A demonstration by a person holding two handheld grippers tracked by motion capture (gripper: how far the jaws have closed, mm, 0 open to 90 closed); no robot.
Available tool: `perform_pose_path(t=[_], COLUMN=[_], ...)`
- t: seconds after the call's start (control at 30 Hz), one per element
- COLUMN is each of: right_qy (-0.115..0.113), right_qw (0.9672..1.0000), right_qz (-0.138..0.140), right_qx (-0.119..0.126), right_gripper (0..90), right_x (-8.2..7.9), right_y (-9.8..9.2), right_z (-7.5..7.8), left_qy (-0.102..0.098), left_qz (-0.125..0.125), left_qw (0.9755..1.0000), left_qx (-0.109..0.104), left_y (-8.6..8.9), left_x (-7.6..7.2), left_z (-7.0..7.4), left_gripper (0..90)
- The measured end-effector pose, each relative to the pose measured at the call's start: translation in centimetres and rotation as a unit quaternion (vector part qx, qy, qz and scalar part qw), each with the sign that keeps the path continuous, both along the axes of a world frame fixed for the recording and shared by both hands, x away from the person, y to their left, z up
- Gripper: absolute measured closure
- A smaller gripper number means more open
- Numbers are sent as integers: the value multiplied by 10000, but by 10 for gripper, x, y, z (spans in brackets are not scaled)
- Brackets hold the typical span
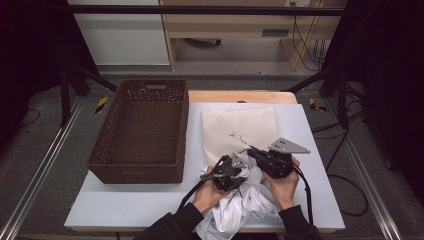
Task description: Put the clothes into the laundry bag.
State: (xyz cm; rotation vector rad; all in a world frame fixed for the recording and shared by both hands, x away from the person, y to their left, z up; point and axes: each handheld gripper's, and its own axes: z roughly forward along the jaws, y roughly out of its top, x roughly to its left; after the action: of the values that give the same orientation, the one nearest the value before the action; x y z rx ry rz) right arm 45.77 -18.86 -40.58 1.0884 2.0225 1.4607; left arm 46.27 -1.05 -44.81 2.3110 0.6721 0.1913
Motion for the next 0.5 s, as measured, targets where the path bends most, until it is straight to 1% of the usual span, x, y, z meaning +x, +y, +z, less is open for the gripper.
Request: perform_pose_path(t=[0.07, 0.13, 0.17, 0.23, 0.27, 0.3, 0.33, 0.37, 0.4, 0.43, 0.47, 0.5], right_qy=[-6, -9, 15, 87, 108, 131, 143, 163, 160, 152, 152, 147], right_qw=[10000, 10000, 10000, 9998, 9998, 9998, 9997, 9997, 9997, 9997, 9997, 9997], right_qz=[13, -25, -48, -88, -93, -114, -128, -144, -142, -139, -153, -141], right_qx=[23, -33, -66, -133, -128, -141, -150, -128, -124, -133, -125, -134], right_gripper=[882, 882, 882, 881, 881, 881, 880, 880, 880, 881, 880, 880], right_x=[-1, -3, -3, -4, -4, -5, -5, -6, -7, -7, -8, -9], right_y=[0, -1, -2, -4, -5, -6, -7, -8, -8, -8, -7, -7], right_z=[2, 0, -2, -6, -7, -8, -8, -9, -9, -9, -9, -9], left_qy=[-43, -98, -102, 35, 45, 23, -73, -164, -240, -310, -343, -402], left_qz=[-17, 3, -43, -129, -133, -149, -177, -139, -117, -75, -14, 22], left_qw=[10000, 9998, 9994, 9982, 9974, 9969, 9963, 9958, 9955, 9948, 9943, 9942], left_qx=[-49, -188, -324, -583, -705, -773, -834, -885, -914, -963, -1008, -999], left_y=[1, 4, 7, 12, 15, 19, 25, 29, 35, 41, 45, 49], left_x=[-1, -3, -4, -6, -8, -11, -15, -19, -22, -24, -26, -26], left_z=[0, -1, 1, 5, 10, 13, 20, 24, 28, 31, 31, 30], left_gripper=[814, 775, 722, 585, 523, 453, 404, 355, 328, 329, 333, 364])
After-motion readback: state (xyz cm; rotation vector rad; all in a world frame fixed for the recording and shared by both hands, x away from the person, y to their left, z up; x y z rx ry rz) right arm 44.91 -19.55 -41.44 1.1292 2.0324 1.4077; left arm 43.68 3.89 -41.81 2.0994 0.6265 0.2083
